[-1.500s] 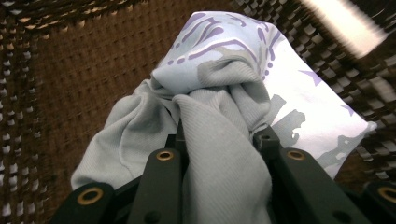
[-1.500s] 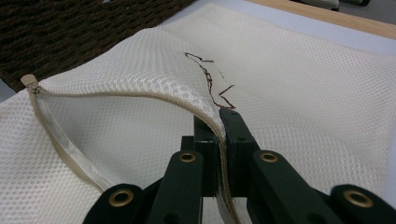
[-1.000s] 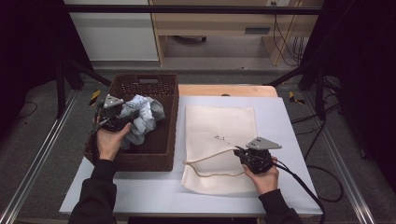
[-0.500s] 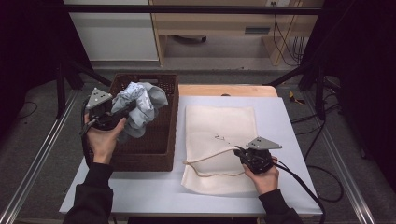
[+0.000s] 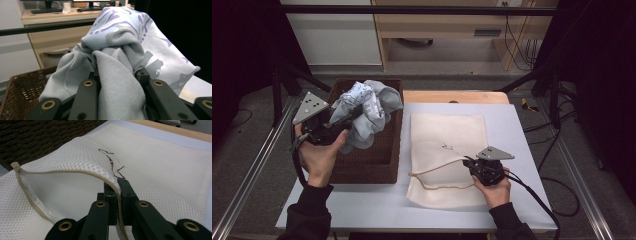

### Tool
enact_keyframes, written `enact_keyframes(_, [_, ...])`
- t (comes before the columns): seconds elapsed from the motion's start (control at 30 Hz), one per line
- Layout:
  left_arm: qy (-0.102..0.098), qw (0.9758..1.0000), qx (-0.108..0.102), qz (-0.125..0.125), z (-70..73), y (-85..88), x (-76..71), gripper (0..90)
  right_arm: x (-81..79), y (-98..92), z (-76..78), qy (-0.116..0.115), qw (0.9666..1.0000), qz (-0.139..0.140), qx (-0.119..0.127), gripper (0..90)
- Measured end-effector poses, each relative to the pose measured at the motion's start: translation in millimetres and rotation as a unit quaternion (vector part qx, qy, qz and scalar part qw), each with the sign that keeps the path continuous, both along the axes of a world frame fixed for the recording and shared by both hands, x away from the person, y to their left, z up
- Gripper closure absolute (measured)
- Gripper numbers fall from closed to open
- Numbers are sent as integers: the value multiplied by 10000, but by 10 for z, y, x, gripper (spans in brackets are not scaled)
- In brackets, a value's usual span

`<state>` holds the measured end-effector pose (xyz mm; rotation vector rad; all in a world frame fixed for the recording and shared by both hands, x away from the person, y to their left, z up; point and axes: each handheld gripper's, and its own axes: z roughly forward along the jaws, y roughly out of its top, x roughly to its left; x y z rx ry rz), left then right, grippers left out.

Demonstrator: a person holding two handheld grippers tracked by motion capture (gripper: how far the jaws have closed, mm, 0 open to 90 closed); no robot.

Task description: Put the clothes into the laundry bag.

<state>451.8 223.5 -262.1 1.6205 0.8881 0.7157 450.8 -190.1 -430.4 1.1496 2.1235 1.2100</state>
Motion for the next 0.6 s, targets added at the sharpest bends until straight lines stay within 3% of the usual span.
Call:
enact_keyframes(0.33, [-105, 9990, 133, -407, 76, -266, -248, 703, -3, -15, 18, -32, 10000, -15, 12, 862])
enact_keyframes(0.4, [-207, 9982, 207, -515, 77, -334, -303, 703, -5, -15, 21, -24, 10000, -26, 18, 862])
enact_keyframes(0.6, [-136, 9970, 219, -730, 13, -484, -434, 703, 2, -29, 35, -59, 10000, -34, 36, 862])
